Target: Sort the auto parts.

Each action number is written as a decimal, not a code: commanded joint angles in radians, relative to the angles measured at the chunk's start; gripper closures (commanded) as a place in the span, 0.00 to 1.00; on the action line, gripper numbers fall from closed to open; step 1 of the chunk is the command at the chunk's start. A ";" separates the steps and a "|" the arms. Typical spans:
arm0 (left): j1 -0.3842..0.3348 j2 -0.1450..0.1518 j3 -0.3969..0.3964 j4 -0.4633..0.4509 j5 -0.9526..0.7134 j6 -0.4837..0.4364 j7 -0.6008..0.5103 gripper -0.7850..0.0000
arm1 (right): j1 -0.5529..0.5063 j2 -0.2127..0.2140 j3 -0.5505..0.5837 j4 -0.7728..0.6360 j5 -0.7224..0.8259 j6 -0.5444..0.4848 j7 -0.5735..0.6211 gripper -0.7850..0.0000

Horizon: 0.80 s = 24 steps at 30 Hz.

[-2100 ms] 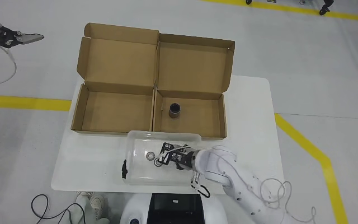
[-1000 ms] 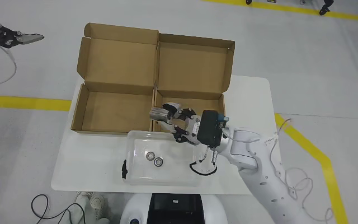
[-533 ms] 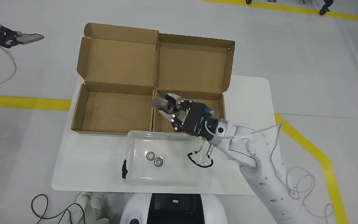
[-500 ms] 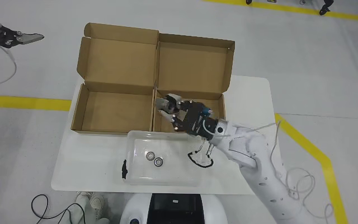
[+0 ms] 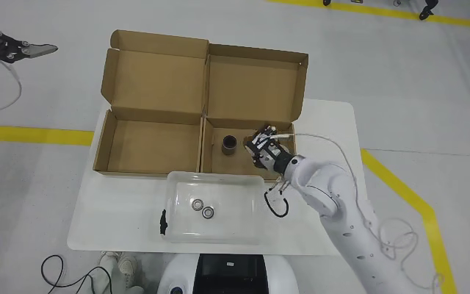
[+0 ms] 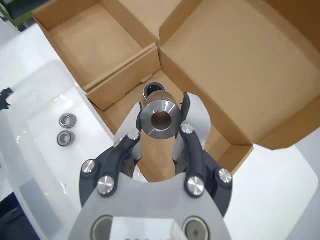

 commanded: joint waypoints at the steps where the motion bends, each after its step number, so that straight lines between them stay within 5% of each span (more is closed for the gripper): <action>1: 0.000 0.000 0.000 0.000 0.000 0.000 0.000 0.00 | 0.026 -0.005 -0.013 0.039 0.007 0.027 0.031 1.00; 24: 0.000 0.000 0.000 0.000 0.000 0.000 0.000 0.00 | 0.273 -0.081 -0.216 0.412 0.087 0.122 0.182 1.00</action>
